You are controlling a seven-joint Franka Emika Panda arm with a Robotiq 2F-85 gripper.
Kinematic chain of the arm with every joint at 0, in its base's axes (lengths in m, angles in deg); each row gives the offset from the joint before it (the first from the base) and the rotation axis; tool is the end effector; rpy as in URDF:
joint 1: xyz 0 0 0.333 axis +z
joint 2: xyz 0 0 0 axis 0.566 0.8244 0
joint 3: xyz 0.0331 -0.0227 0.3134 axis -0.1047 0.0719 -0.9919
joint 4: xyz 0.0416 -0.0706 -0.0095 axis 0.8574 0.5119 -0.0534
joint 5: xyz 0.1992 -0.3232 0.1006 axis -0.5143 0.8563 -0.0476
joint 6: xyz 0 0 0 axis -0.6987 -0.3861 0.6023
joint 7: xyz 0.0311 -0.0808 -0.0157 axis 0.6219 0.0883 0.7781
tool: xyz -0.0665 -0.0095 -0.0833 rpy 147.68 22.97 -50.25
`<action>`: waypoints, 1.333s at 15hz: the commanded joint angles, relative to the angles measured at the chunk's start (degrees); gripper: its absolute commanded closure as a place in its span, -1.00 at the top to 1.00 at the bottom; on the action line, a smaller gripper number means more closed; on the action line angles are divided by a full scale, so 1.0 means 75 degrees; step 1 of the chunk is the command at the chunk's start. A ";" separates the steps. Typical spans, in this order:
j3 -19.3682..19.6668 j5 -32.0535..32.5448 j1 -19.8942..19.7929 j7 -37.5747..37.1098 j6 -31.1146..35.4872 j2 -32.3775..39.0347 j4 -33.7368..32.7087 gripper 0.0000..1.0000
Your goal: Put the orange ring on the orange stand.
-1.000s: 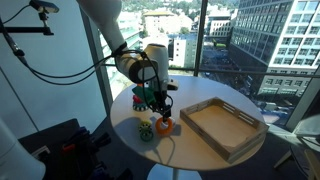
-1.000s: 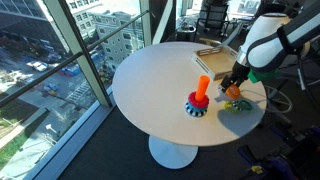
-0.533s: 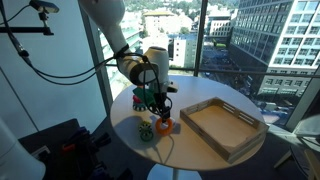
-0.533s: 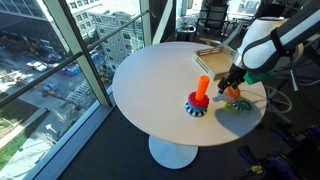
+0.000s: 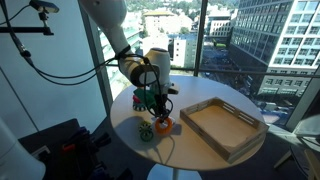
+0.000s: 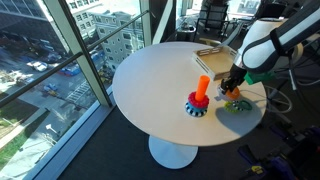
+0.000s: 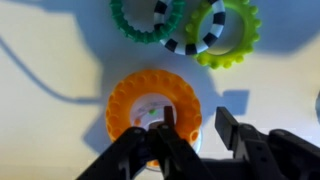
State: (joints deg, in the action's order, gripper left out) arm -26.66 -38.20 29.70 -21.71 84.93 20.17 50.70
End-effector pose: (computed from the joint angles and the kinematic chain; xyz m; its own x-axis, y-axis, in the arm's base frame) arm 0.5215 -0.0293 0.1398 0.9928 -0.1197 -0.0053 -0.1198 -0.9920 -0.0408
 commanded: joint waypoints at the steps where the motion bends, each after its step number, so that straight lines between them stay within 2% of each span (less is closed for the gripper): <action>1: -0.0130 -0.0227 -0.0181 0.0280 0.0047 0.0026 -0.0109 -0.64; 3: -0.0140 -0.0226 -0.0200 0.0306 -0.0027 0.0002 -0.0121 -0.91; 5: -0.0079 -0.0157 -0.0144 0.0252 -0.0225 -0.0068 -0.0145 -0.84; 12: 0.0104 0.0091 0.0088 0.0117 -0.1248 -0.0340 -0.0427 -0.85; 20: 0.0163 0.0505 0.0441 0.0095 -0.2958 -0.0782 -0.1106 -0.85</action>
State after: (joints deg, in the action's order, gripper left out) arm -26.06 -35.86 31.88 -21.59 68.01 16.21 44.35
